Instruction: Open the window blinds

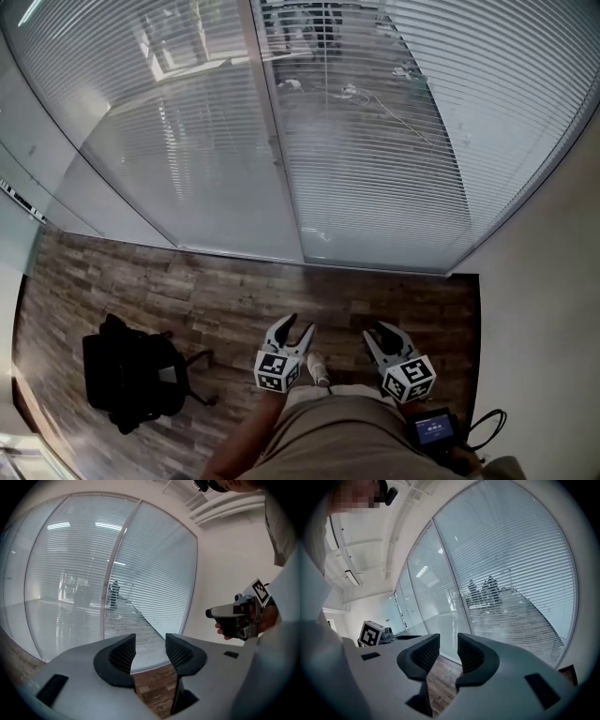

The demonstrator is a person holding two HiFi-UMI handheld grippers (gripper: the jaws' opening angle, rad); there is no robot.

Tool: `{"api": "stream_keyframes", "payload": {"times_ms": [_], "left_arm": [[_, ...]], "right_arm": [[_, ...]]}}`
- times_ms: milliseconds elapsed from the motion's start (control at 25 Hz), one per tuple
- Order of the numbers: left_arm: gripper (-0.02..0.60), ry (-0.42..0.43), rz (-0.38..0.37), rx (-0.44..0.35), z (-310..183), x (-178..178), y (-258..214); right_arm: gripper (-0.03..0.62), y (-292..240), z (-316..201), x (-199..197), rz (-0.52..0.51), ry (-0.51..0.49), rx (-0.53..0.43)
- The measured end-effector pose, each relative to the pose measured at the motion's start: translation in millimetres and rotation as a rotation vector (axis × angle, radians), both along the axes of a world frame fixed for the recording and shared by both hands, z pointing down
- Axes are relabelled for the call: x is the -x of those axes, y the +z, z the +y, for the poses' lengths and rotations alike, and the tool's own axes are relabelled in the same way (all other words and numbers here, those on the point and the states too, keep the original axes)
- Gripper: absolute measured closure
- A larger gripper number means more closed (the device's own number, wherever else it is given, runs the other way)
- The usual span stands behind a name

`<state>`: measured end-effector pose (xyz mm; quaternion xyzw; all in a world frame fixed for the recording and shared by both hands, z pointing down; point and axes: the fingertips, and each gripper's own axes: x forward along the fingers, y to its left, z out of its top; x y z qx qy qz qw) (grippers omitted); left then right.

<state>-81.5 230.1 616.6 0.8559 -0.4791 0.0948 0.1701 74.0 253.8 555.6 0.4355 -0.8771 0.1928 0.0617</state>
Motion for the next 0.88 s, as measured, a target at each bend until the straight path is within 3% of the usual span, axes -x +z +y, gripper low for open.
{"api": "stream_keyframes", "payload": {"times_ms": [240,640,880], "left_arm": [[0.37,-0.025,-0.002,-0.006,42,-34,-15],[0.37,-0.033,-0.003,0.01,146,-117,-18],[0.37,-0.082,0.045,0.011,188,-145,-23]], "right_arm": [[0.47,-22,43,-24,-0.002,-0.058,-0.027],[0.47,-22,138,-107,-0.015,-0.058,-0.014],[0.47,-31,173,-142,-0.008,-0.067,-0.043]]}}
